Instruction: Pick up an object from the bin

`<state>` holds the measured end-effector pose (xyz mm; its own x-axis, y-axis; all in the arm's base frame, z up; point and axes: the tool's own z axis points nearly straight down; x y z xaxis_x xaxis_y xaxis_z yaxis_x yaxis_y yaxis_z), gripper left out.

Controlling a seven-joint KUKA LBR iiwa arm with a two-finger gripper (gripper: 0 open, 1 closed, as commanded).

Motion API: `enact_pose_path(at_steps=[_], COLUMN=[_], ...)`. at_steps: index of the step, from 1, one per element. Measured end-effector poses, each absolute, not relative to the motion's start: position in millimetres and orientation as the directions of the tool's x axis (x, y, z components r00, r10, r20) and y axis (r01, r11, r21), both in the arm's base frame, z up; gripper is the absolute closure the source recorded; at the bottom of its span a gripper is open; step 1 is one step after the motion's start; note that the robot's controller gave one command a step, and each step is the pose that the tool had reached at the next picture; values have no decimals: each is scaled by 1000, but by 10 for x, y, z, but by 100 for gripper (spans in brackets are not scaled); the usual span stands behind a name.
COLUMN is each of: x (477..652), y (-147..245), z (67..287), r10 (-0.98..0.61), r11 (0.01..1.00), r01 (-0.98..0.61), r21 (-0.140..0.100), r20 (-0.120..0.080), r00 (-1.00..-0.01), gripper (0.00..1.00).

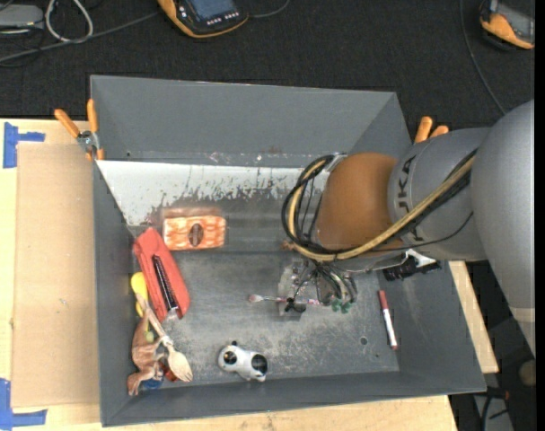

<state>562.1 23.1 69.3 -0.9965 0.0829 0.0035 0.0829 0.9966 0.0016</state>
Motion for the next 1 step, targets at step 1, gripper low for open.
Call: enact_pose_path(at_steps=[1], x=[5621], y=[232], z=[693], r10=[83], r11=[997], r01=[83], r21=[2], r20=[3], r00=[-997], gripper=[100])
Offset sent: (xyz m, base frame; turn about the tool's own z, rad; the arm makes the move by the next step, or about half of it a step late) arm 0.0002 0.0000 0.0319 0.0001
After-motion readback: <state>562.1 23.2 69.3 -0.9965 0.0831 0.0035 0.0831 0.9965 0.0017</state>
